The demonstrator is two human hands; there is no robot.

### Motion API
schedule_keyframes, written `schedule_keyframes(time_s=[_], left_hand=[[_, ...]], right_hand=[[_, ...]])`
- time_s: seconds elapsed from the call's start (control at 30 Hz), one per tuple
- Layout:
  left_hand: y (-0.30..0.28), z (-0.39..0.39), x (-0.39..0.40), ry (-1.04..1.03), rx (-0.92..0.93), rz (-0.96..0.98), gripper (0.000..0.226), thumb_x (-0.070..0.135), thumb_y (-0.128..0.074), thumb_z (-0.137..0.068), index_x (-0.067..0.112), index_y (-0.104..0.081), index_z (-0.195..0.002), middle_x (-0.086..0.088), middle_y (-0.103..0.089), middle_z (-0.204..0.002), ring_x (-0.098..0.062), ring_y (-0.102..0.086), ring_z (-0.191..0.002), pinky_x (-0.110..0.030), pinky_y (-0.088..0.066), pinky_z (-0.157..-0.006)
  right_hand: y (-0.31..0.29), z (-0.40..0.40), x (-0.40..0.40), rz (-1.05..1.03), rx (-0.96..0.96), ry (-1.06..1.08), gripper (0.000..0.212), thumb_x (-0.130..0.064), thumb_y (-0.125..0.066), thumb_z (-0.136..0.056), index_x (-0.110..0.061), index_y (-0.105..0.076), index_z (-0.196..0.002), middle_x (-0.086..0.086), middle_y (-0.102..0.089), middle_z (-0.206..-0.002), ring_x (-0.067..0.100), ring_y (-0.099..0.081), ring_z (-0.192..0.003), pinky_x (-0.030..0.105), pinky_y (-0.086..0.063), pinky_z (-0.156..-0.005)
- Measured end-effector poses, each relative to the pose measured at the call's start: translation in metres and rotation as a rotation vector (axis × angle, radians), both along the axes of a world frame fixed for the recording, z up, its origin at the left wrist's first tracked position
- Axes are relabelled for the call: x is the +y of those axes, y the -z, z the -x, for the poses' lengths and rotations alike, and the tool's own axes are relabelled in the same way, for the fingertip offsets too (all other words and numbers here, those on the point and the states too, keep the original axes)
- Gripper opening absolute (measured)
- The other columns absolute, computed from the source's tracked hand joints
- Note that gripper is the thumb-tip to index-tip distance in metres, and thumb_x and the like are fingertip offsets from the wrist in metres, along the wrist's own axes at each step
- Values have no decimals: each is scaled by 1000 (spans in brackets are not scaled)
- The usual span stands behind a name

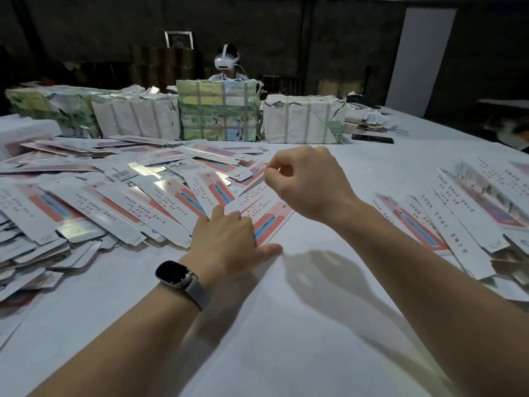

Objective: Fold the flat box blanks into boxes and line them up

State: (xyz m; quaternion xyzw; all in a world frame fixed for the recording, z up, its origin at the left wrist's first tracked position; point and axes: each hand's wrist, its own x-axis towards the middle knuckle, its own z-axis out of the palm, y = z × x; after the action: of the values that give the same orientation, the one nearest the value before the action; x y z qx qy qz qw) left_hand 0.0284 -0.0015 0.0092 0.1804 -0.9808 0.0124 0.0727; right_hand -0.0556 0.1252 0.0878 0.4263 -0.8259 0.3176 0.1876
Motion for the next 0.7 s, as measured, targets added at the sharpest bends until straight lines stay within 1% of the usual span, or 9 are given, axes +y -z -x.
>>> schedule_keyframes(time_s=[0.1,0.2,0.3,0.4,0.47,0.53,0.57,0.63,0.7], left_hand=[[-3,1,9,-7,-18,-75,48,69,-51,-92,25,-56,-113,4,-64,-113,-15,-59,-85,-27,-54,-70],[-6,1,20,29,30,20,33,50,-51,-99,21,-60,-111,3,-66,-98,-11,-56,-66,-21,-40,-52],[-12,-2,27,46,95,89,29,42,-41,-102,19,-60,-99,1,-56,-76,-12,-48,-57,-24,-31,-47],[-21,-8,17,6,227,29,27,39,-35,-105,21,-52,-116,3,-41,-72,-12,-41,-58,-28,-29,-47],[-28,-13,5,0,389,-43,22,32,-41,-103,19,-52,-116,4,-38,-68,-11,-39,-56,-32,-31,-49],[-35,-19,0,32,552,-318,5,21,-51,-97,21,-56,-95,5,-54,-74,-8,-51,-60,-28,-41,-49],[-39,-20,1,62,608,-556,10,14,-55,-94,22,-58,-89,6,-65,-79,-10,-62,-65,-25,-50,-53],[-41,-21,7,151,598,-1085,23,5,-59,-87,24,-66,-97,5,-77,-88,-16,-75,-81,-35,-63,-72],[-38,-21,14,241,496,-1352,43,7,-63,-75,25,-62,-114,-1,-78,-98,-21,-76,-93,-44,-63,-78]], right_hand=[[0,-1,0,-1,-14,-5,17,-33,-59,-87,-27,-74,-85,-12,-57,-68,19,-57,-75,29,-44,-66],[0,-1,0,1,-22,0,17,-33,-59,-87,-27,-75,-86,-11,-60,-71,19,-57,-79,31,-47,-70],[-1,0,0,5,-33,2,16,-32,-59,-86,-27,-74,-84,-10,-61,-72,20,-59,-82,33,-51,-74],[-4,5,3,31,-37,15,15,-32,-59,-86,-28,-74,-83,-11,-61,-70,20,-61,-80,36,-53,-76],[-8,11,6,86,-43,32,14,-32,-60,-86,-29,-73,-90,-12,-61,-71,20,-62,-80,37,-53,-78],[-10,16,8,168,-52,45,20,-32,-60,-87,-29,-71,-104,-12,-61,-73,19,-61,-77,35,-53,-77],[-11,18,9,202,-56,49,25,-32,-60,-88,-29,-68,-111,-11,-60,-74,18,-60,-75,35,-52,-75],[-11,22,10,231,-74,61,34,-34,-60,-89,-28,-62,-123,-11,-58,-78,17,-58,-78,35,-49,-74],[-10,25,11,210,-95,66,37,-35,-60,-91,-26,-61,-127,-10,-56,-89,14,-54,-84,35,-48,-78]])
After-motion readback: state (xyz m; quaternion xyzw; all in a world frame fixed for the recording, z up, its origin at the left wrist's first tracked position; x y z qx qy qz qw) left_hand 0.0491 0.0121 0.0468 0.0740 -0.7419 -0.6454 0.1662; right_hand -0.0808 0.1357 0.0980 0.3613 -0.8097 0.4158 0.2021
